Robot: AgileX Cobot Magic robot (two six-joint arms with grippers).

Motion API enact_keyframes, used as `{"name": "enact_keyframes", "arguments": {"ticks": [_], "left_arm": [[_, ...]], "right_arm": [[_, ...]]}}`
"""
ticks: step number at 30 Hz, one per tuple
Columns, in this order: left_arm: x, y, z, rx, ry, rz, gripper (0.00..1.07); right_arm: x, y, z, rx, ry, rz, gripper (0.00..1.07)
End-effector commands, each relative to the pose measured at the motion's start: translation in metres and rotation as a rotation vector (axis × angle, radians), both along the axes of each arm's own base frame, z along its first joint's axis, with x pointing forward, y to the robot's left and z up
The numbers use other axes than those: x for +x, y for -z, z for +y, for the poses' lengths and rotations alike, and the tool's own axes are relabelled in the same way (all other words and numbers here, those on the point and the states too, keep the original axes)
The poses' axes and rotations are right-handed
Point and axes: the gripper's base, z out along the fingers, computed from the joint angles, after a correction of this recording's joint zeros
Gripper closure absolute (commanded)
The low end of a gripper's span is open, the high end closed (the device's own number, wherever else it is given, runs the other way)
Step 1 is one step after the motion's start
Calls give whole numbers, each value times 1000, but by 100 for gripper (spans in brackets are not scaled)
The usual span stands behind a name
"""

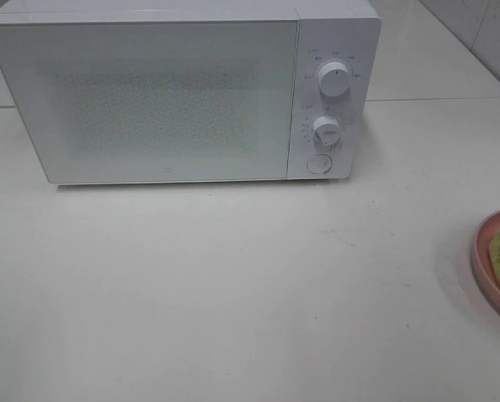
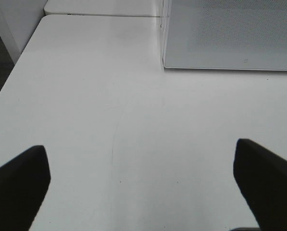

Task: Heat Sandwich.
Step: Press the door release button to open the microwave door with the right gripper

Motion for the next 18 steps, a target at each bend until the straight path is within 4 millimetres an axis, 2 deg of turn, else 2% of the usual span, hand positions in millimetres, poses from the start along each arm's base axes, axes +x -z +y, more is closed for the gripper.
{"name": "enact_keyframes", "arguments": {"ticks": [1,18], "left_arm": [[-2,1,-1,-12,8,-15,10],[-2,1,-1,-12,8,-15,10]], "right_arm": [[-2,1,0,-3,-2,-15,23],[-1,1,0,-4,-2,-8,25]]}}
